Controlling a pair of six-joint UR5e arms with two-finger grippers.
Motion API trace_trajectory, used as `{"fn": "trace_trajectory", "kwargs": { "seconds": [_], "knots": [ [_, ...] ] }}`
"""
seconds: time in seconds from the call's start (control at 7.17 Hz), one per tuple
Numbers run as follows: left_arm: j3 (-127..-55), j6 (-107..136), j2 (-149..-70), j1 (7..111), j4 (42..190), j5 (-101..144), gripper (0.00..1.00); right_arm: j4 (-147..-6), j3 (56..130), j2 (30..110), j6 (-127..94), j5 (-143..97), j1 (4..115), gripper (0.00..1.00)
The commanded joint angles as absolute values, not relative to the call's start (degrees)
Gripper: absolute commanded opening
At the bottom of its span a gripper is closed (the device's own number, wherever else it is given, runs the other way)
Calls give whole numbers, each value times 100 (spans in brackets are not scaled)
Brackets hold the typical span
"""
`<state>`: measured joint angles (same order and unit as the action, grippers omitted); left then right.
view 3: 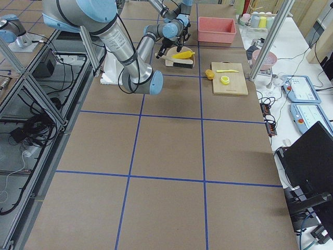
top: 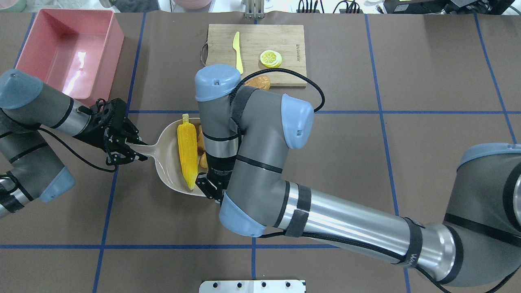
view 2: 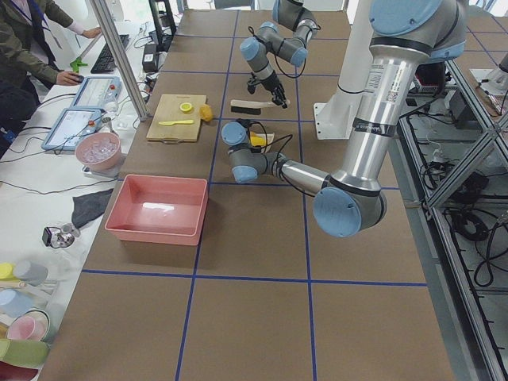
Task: Sweep and dump trash into bin
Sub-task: 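Lift the brush away from the dustpan and hold it still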
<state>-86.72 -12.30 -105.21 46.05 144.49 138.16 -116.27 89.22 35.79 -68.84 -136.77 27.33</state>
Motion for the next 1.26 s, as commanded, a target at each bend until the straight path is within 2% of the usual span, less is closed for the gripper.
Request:
{"fn": "trace_trajectory", "kwargs": {
  "seconds": [0.0,0.28,0.7,1.12],
  "knots": [
    [-8666,-1222,-10521,4605,14449,13816,0,-12267,9588,3945,-6481,-13562,2769,0],
    [-8666,-1222,-10521,4605,14449,13816,0,-12287,9650,4043,-6460,-13378,2707,0],
    [-8666,-1222,-10529,4605,14449,13816,0,-12384,10387,4735,-6460,-13263,2646,0],
    [-8666,-1213,-10529,4597,14441,13816,0,-12454,10468,4869,-6277,-13149,2645,0]
  ]
}}
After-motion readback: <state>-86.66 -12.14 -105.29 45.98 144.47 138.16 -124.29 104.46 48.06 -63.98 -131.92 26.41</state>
